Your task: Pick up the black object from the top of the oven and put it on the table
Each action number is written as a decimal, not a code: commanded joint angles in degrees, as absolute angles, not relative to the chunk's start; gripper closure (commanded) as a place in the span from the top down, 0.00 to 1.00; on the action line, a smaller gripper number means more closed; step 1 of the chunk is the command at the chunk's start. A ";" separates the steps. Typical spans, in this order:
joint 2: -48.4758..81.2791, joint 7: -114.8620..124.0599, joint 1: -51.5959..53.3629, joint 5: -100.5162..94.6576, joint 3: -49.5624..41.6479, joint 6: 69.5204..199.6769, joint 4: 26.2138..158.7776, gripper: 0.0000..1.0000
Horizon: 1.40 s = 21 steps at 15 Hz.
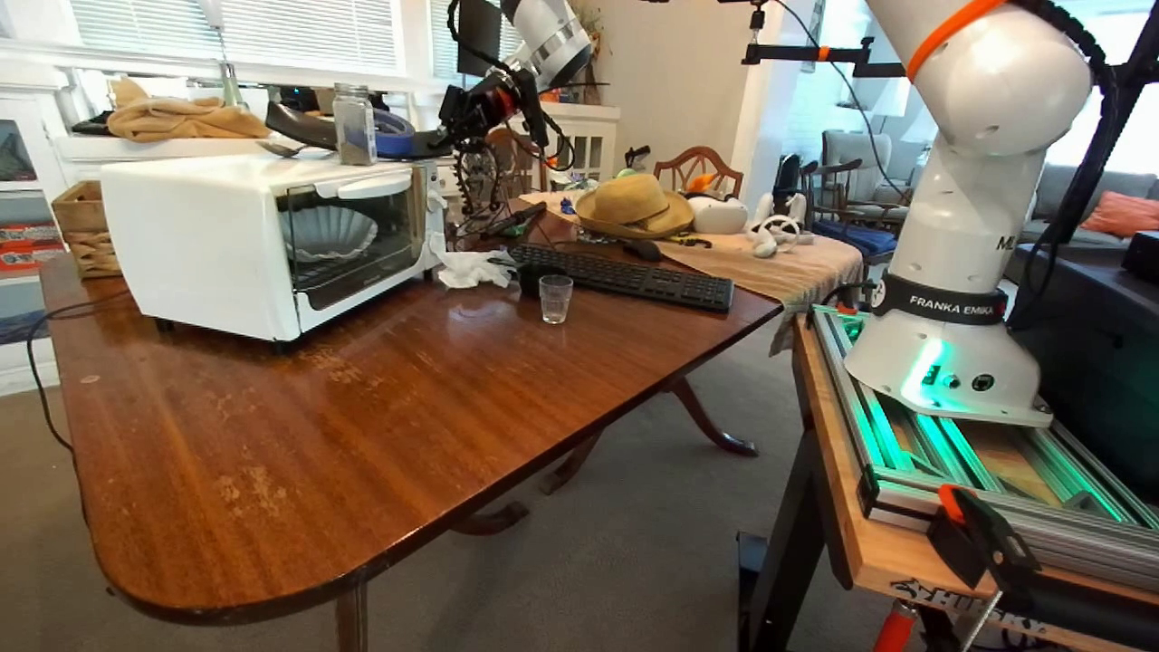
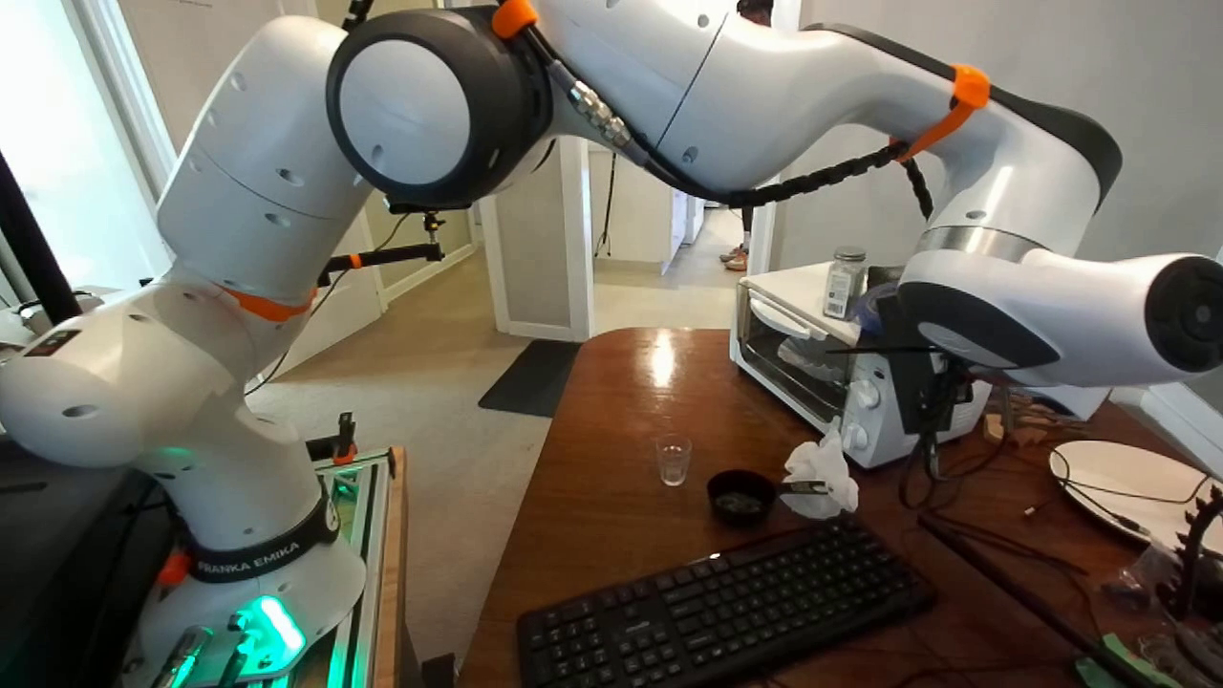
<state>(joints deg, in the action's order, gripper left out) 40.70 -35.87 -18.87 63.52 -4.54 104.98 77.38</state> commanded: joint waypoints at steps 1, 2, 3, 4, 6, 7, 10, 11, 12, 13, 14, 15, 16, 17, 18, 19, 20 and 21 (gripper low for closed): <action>41.99 -34.17 -20.00 63.04 -3.81 103.25 75.34 0.02; 42.01 -34.16 -20.19 63.22 -3.73 103.13 75.50 0.02; 42.07 -33.96 -20.36 63.40 -3.65 102.96 75.53 0.02; 42.08 -33.63 -20.51 63.49 -3.57 102.78 75.58 0.02; 42.16 -31.95 -20.93 63.61 -3.41 101.27 75.43 0.02; 42.20 -30.73 -21.28 63.38 -3.36 99.65 75.17 0.02; 42.09 -24.39 -22.79 63.36 -3.49 92.14 74.35 0.02; 41.84 -22.36 -23.20 63.60 -3.74 90.26 74.25 0.02; 41.20 -19.72 -23.46 63.86 -4.21 89.19 74.55 0.02; 40.88 -17.17 -23.84 64.20 -4.59 88.23 74.48 0.02; 40.57 -14.82 -24.10 64.58 -4.94 88.00 74.47 0.02; 40.32 -12.53 -24.37 65.00 -5.24 87.94 74.46 0.02; 40.00 -10.68 -24.62 65.11 -5.51 87.82 74.59 0.02; 39.34 -9.06 -24.79 65.07 -5.85 87.97 75.34 0.02; 38.51 -7.96 -25.04 64.77 -6.22 87.78 76.47 0.02; 37.31 -7.05 -24.95 64.39 -6.78 88.27 78.25 0.02; 36.15 -6.34 -24.77 64.10 -7.36 88.91 80.10 0.02; 34.30 -6.13 -24.43 64.08 -8.16 90.56 83.46 0.02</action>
